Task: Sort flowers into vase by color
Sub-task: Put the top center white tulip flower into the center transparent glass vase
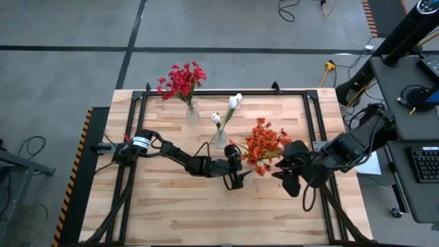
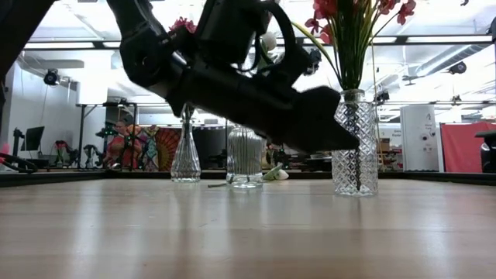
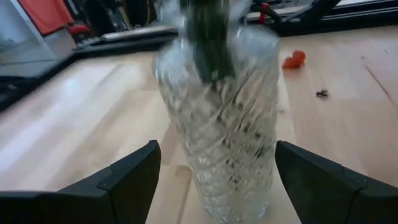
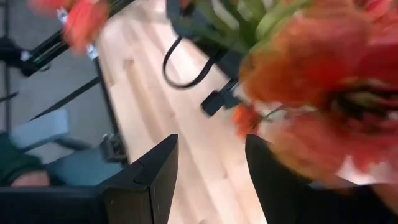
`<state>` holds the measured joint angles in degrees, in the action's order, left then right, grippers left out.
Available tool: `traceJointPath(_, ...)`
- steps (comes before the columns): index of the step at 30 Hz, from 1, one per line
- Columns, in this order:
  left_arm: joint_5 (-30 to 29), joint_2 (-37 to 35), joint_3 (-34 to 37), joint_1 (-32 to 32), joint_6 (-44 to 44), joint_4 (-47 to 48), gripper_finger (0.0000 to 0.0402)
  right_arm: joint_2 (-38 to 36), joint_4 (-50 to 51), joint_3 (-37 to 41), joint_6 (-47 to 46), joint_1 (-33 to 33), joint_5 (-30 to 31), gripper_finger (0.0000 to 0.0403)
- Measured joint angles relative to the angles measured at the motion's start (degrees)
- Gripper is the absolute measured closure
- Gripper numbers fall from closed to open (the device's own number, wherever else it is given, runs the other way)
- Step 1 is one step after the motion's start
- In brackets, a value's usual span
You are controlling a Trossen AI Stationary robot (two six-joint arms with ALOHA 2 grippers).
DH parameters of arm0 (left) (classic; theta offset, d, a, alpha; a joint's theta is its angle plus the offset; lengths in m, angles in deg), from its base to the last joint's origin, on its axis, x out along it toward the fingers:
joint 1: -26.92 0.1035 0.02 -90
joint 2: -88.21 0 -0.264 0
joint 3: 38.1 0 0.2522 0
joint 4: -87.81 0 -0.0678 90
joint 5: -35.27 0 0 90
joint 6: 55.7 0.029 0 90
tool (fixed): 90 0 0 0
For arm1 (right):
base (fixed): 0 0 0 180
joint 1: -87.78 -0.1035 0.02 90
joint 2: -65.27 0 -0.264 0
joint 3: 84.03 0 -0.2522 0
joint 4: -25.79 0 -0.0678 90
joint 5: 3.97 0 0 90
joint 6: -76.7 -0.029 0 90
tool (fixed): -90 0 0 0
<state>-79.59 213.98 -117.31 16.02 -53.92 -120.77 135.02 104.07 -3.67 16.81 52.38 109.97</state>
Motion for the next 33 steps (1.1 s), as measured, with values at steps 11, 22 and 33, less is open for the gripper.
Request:
traceJointPath(11, -1.82, -3.81, 0.41, -1.1, 1.92, 7.79, 0.0106, -1.08, -0.53, -0.01, -0.11, -1.07, -13.77, 0.0225)
traceJointPath(22, -7.26, -12.2, 0.8, -4.05, 6.61, 28.51, 0.0106, -1.19, -0.08, -0.01, -9.23, -6.95, -22.4, 0.0225)
traceJointPath(33, -4.25, -25.02, 1.25, -8.34, 2.42, 48.58, 0.0106, -1.19, -0.15, 0.54, 4.64, -18.29, -2.81, 0.0225)
